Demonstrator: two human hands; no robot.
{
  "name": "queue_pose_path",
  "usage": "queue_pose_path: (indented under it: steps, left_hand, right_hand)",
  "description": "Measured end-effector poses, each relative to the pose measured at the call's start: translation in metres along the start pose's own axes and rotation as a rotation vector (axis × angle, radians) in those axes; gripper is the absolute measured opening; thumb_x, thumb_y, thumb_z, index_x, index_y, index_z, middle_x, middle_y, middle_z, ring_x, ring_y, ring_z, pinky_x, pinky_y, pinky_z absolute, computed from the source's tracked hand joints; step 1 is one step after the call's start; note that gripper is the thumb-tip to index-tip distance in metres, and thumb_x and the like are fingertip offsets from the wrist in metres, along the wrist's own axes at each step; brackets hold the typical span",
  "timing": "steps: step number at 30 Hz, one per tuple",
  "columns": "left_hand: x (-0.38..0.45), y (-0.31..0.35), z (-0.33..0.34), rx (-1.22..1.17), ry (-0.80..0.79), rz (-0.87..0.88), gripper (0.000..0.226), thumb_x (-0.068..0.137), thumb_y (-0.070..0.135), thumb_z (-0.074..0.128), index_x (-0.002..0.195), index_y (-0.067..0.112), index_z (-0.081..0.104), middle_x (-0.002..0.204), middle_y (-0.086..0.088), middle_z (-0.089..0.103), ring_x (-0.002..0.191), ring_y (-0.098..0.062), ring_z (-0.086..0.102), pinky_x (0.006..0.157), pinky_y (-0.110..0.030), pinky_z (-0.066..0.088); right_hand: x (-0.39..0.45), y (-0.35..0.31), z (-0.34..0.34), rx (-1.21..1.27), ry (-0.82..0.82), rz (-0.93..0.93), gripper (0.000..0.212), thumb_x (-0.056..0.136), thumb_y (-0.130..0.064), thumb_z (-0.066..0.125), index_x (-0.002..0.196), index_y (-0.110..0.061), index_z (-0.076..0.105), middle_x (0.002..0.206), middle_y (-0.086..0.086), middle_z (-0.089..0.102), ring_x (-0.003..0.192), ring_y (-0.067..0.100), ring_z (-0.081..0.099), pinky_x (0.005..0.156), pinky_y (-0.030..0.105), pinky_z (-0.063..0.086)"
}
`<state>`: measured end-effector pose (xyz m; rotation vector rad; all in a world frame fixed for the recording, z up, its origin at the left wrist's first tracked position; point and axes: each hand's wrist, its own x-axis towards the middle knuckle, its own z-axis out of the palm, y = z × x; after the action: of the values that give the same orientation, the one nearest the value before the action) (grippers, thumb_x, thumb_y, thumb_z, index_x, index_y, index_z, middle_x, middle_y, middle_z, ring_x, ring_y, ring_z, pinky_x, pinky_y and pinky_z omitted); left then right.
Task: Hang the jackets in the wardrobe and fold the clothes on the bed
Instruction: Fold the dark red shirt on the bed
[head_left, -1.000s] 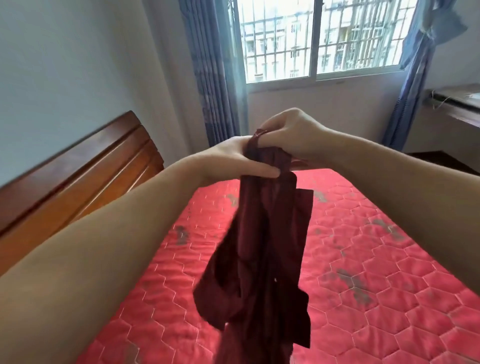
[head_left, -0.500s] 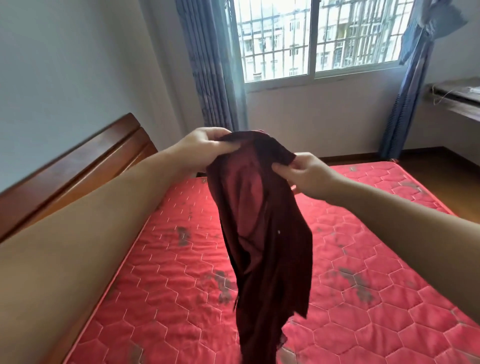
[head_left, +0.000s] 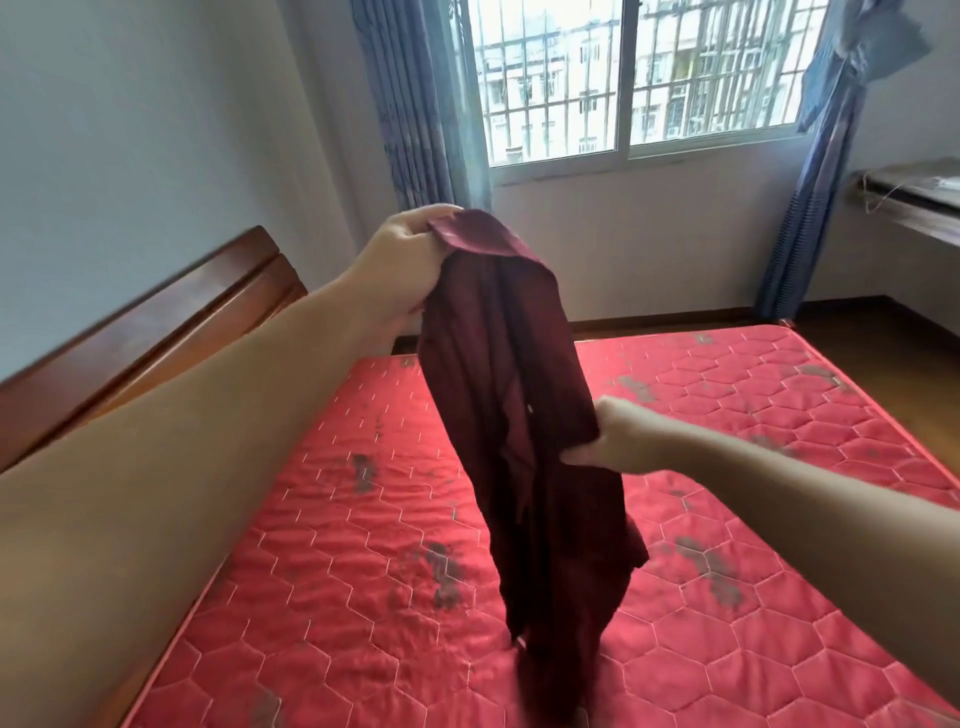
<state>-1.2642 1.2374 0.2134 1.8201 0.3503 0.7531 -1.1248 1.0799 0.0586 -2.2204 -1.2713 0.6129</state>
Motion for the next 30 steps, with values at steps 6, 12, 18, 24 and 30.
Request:
queue_pose_path:
  steps: [6, 12, 18, 24, 30]
  left_hand:
    - [0.006, -0.014, -0.024, 0.236, 0.016, -0.04, 0.016, 0.095, 0.002, 0.054, 0.092, 0.005, 0.069, 0.088, -0.011, 0.067, 0.074, -0.012, 0.06, 0.072, -0.026, 0.051]
    - [0.0, -0.057, -0.054, 0.622, -0.101, -0.142, 0.017, 0.092, 0.006, 0.057, 0.091, 0.008, 0.073, 0.082, -0.005, 0.067, 0.074, -0.014, 0.057, 0.07, -0.029, 0.047]
    - [0.0, -0.062, -0.056, 0.629, -0.118, -0.257, 0.033, 0.094, 0.041, 0.058, 0.101, 0.014, 0.076, 0.093, -0.008, 0.068, 0.082, -0.019, 0.057, 0.079, -0.036, 0.048]
    - [0.015, -0.045, -0.025, 0.63, -0.099, -0.173, 0.024, 0.098, 0.019, 0.055, 0.103, 0.004, 0.073, 0.089, -0.008, 0.069, 0.08, -0.017, 0.059, 0.074, -0.025, 0.051]
    - [0.025, -0.05, 0.002, 0.443, -0.101, -0.256, 0.024, 0.096, 0.025, 0.06, 0.096, 0.005, 0.073, 0.086, -0.009, 0.073, 0.069, -0.016, 0.066, 0.07, -0.028, 0.057]
  right_hand:
    - [0.01, 0.048, -0.011, 0.17, 0.105, 0.206, 0.019, 0.093, -0.018, 0.059, 0.097, -0.005, 0.073, 0.087, 0.008, 0.068, 0.077, 0.019, 0.061, 0.075, 0.037, 0.053]
    - [0.003, 0.047, -0.091, 0.121, 0.621, 0.032, 0.019, 0.087, -0.011, 0.057, 0.07, -0.017, 0.063, 0.068, 0.003, 0.061, 0.067, 0.016, 0.056, 0.056, 0.031, 0.038]
    - [-0.018, 0.047, -0.145, -0.239, 0.487, 0.002, 0.016, 0.081, -0.033, 0.075, 0.069, -0.022, 0.071, 0.068, 0.001, 0.066, 0.073, 0.025, 0.06, 0.066, 0.03, 0.042]
    - [-0.03, 0.028, -0.186, -0.213, 0.152, 0.193, 0.007, 0.083, -0.022, 0.074, 0.084, -0.016, 0.075, 0.078, 0.01, 0.074, 0.065, 0.024, 0.066, 0.069, 0.036, 0.057]
    - [-0.029, 0.022, -0.184, 0.354, 0.032, 0.153, 0.028, 0.094, -0.005, 0.053, 0.105, -0.022, 0.072, 0.104, 0.011, 0.073, 0.083, 0.026, 0.061, 0.073, 0.033, 0.05]
